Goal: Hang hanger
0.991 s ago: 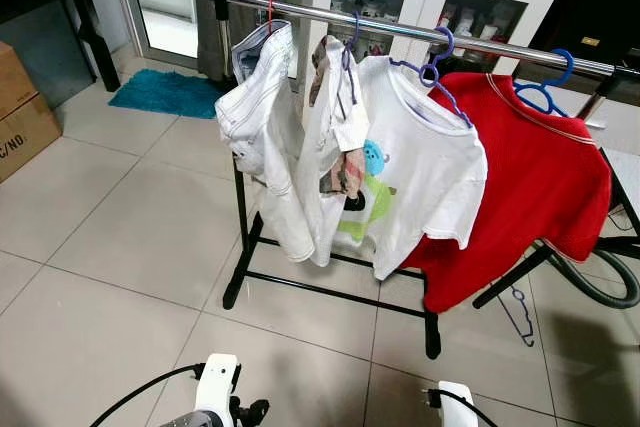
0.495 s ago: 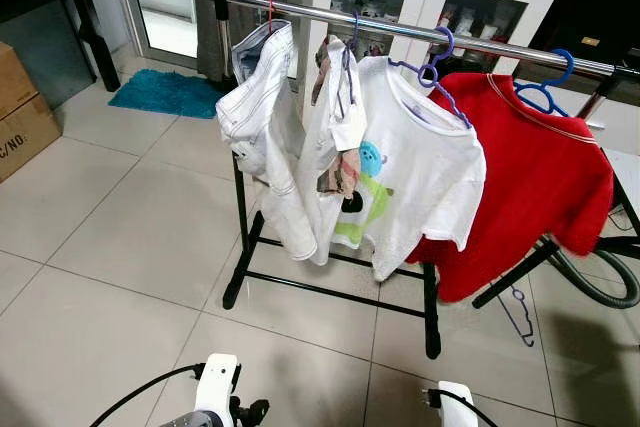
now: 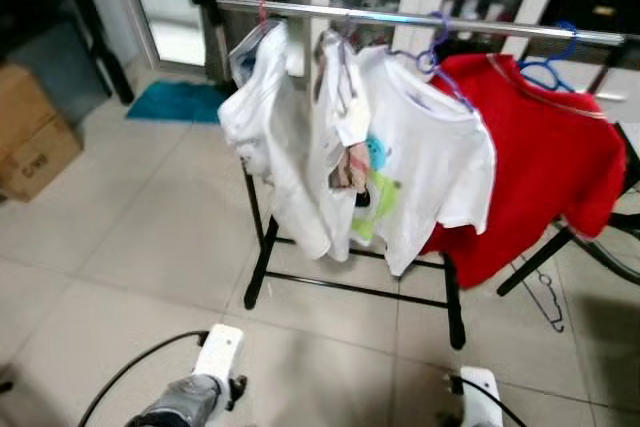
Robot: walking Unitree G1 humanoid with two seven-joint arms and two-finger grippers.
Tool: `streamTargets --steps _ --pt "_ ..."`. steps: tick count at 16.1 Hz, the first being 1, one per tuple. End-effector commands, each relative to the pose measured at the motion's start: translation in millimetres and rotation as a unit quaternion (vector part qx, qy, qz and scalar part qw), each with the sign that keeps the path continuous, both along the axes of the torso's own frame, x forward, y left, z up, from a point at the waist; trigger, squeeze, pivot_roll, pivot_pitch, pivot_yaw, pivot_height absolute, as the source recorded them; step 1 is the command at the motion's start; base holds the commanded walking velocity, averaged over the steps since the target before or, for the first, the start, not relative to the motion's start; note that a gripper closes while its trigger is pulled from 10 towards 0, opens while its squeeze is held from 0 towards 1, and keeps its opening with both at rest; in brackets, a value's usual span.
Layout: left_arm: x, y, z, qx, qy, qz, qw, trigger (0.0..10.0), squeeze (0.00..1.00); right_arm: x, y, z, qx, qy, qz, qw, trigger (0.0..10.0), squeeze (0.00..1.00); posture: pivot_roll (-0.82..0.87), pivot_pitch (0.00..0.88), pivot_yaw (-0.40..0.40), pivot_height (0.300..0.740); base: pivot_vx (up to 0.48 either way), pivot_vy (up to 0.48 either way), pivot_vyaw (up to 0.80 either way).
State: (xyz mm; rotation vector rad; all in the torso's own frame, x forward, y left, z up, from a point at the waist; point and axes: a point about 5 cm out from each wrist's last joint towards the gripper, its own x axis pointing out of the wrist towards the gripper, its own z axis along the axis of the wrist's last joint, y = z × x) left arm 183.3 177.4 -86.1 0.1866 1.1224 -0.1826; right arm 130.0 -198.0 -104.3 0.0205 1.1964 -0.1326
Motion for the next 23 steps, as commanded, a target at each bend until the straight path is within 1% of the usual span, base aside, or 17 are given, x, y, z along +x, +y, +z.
streamTargets --steps 1,2,3,4,6,7,8,9,10,12,14,17,18,19,20,21,23 --pt "-14.8 -6.2 -7.5 -0.002 0.025 -0.002 1.000 10.0 0.00 1.3 -0.3 0.5 0.000 -0.004 0.002 1.000 10.0 0.00 -0.06 0.000 -0.016 0.740 0.000 0.000 0.00" --pt "-13.9 -7.0 -7.1 -0.006 0.020 0.001 1.000 10.0 0.59 1.4 0.5 0.4 0.005 -0.007 -0.002 1.000 10.0 0.00 -0.05 0.000 -0.014 0.740 0.000 0.000 0.00" --pt "-8.6 -8.5 -5.0 -0.018 0.005 0.013 1.000 10.0 1.00 3.1 0.4 1.1 0.001 -0.024 -0.003 1.000 10.0 0.88 -0.05 0.000 -0.012 0.740 0.000 0.000 0.00" --pt "1.8 -9.5 -0.1 -0.029 -0.018 0.018 0.999 10.0 1.00 5.4 -1.5 2.6 -0.024 -0.045 0.000 0.999 10.0 1.00 -0.05 0.000 -0.013 0.740 0.000 0.000 0.00" --pt "30.6 -13.6 16.4 -0.043 -0.095 -0.007 0.994 10.0 1.00 10.5 -2.3 7.2 -0.041 -0.106 -0.008 0.993 10.0 1.00 -0.05 0.000 -0.024 0.740 0.000 0.000 0.00" --pt "42.8 -15.1 25.3 -0.024 -0.141 -0.044 0.989 10.0 1.00 12.7 -1.3 9.4 -0.034 -0.132 -0.006 0.991 10.0 1.00 -0.04 0.000 -0.035 0.740 0.000 0.000 0.00" --pt "53.1 -18.2 34.0 -0.023 -0.185 -0.057 0.981 10.0 1.00 31.8 -5.1 19.5 -0.035 -0.175 0.002 0.984 10.0 1.00 -0.03 0.000 -0.046 0.740 0.000 0.000 0.00" --pt "78.1 -30.3 61.5 -0.061 -0.296 -0.062 0.951 10.0 1.00 83.9 -11.4 59.5 0.000 -0.311 0.031 0.950 10.0 1.00 -0.03 0.000 -0.054 0.740 0.000 0.000 0.00" --pt "85.7 -34.1 73.2 -0.083 -0.332 -0.066 0.937 10.0 1.00 92.4 -8.6 76.0 0.016 -0.354 0.060 0.933 10.0 1.00 -0.04 0.000 -0.058 0.740 0.000 0.000 0.00" --pt "95.6 -37.2 98.0 -0.126 -0.399 -0.068 0.906 10.0 1.00 98.2 1.1 106.2 0.051 -0.415 0.091 0.904 10.0 1.00 -0.04 0.000 -0.061 0.740 0.000 0.000 0.00" --pt "102.6 -31.8 140.3 -0.142 -0.485 -0.077 0.859 10.0 1.00 100.6 6.8 153.5 0.068 -0.491 0.109 0.862 10.0 1.00 -0.02 0.000 -0.059 0.740 0.000 0.000 0.00" --pt "98.4 -11.3 181.6 -0.114 -0.546 -0.040 0.829 10.0 1.00 94.0 17.0 197.2 0.088 -0.538 0.100 0.832 10.0 1.00 0.01 0.000 -0.042 0.740 0.000 0.000 0.00" --pt "95.5 -8.7 191.4 -0.116 -0.553 -0.041 0.824 10.0 0.94 92.9 18.1 205.5 0.085 -0.549 0.091 0.827 10.0 1.00 0.02 0.000 -0.033 0.740 0.000 0.000 0.00" --pt "86.9 -5.9 219.0 -0.113 -0.575 -0.052 0.808 10.0 0.00 88.8 16.0 223.7 0.069 -0.565 0.071 0.819 10.0 1.00 0.02 0.000 -0.005 0.740 0.000 0.000 0.00" --pt "85.6 -3.2 226.7 -0.115 -0.579 -0.040 0.806 10.0 0.00 88.5 13.5 228.6 0.049 -0.569 0.069 0.818 10.0 1.00 0.02 0.000 0.010 0.740 0.000 0.000 0.00" --pt "82.6 0.3 237.2 -0.123 -0.580 -0.023 0.805 10.0 0.00 87.5 7.1 238.2 -0.016 -0.575 0.076 0.814 10.0 1.00 0.02 0.000 0.023 0.740 0.000 0.000 0.00" --pt "79.7 -1.4 242.9 -0.104 -0.572 -0.023 0.813 10.0 0.00 83.2 9.8 249.1 0.024 -0.589 0.065 0.805 10.0 1.00 0.01 0.000 0.040 0.740 0.000 0.000 0.00"
